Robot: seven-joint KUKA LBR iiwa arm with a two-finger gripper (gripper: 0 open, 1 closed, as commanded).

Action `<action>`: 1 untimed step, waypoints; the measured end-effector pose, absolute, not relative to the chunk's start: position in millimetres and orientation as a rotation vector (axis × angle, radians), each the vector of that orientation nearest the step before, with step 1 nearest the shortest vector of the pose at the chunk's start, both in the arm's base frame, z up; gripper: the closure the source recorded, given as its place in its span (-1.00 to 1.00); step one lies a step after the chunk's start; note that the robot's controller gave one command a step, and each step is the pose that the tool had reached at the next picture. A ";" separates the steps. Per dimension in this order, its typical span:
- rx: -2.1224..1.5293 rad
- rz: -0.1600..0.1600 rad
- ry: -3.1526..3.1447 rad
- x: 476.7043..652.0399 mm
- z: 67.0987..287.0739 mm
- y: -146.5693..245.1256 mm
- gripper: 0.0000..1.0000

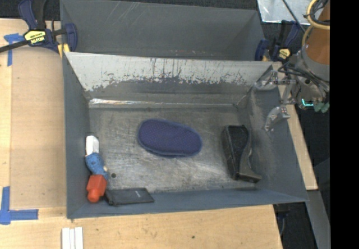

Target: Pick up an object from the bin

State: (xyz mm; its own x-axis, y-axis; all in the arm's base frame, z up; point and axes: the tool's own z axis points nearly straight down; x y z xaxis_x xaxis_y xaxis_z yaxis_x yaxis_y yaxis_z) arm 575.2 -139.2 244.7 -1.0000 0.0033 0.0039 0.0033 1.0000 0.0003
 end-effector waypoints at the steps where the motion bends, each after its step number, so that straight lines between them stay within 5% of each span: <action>1: 0.419 0.001 -3.119 623.5 218.5 -125.2 -1.00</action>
Offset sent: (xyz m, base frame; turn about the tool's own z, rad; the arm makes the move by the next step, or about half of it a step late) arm 0.0471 0.0134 -0.0263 -0.2696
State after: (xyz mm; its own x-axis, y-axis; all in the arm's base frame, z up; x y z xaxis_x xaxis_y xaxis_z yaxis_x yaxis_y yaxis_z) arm 623.5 -125.2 218.5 -0.9645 -0.2641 -0.0048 -0.2640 0.9645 -0.0015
